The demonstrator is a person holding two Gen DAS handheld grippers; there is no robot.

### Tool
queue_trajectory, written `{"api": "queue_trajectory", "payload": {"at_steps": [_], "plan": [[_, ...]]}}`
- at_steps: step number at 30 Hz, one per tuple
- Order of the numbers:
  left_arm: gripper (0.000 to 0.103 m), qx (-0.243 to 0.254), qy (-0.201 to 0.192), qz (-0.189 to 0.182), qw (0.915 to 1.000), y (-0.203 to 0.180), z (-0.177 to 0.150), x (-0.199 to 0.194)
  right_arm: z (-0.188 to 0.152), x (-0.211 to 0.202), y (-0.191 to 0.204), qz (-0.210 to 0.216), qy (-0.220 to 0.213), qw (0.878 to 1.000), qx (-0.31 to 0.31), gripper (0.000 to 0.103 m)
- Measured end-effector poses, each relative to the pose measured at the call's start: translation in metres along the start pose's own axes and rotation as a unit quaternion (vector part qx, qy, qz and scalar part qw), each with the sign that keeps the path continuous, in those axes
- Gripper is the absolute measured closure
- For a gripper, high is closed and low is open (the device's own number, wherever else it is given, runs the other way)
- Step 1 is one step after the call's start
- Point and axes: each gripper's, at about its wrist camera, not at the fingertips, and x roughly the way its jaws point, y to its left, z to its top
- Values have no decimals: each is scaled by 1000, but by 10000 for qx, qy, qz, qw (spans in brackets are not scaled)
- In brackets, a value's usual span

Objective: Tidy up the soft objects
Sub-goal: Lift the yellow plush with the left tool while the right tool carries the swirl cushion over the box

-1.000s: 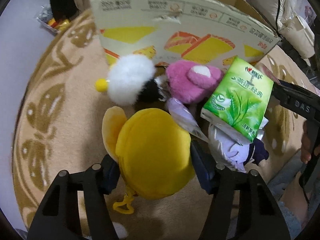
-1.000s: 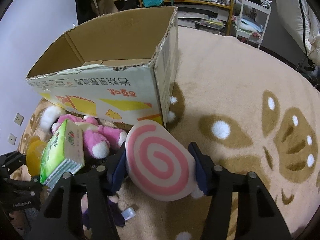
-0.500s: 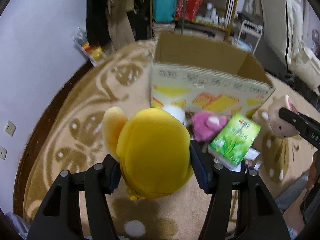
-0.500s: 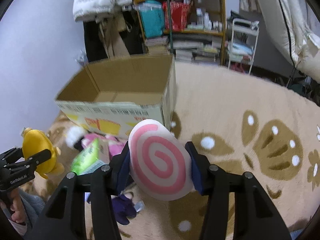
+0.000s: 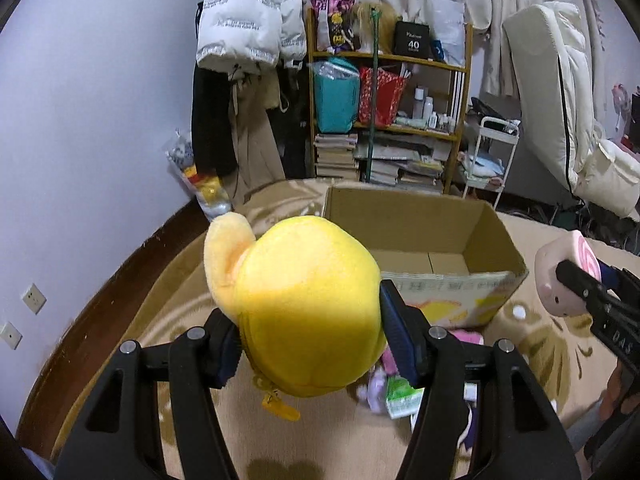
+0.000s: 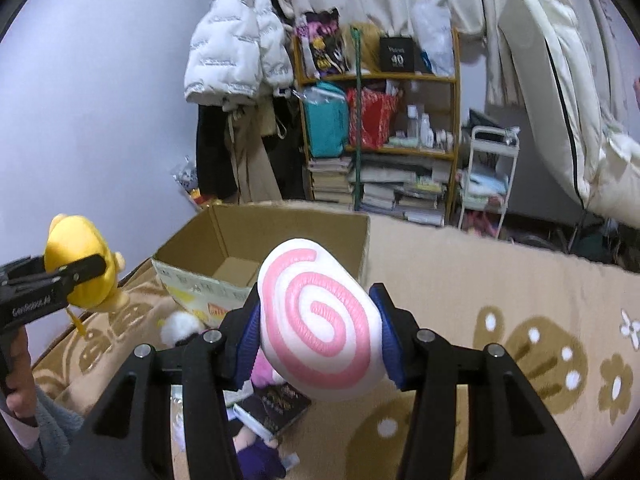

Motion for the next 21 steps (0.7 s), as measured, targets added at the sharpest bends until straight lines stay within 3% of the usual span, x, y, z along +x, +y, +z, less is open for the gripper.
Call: {"api": "queue_trajectory", "payload": {"at_steps": [14,21], "plan": [[42,235,-467,-100,9986,-20,34,39,23,29,-6,153,-286,9995,48,49],[41,108,-407,-263,9988,-22,40,68,29,49,-13,242,-205,9994,156,49]]}}
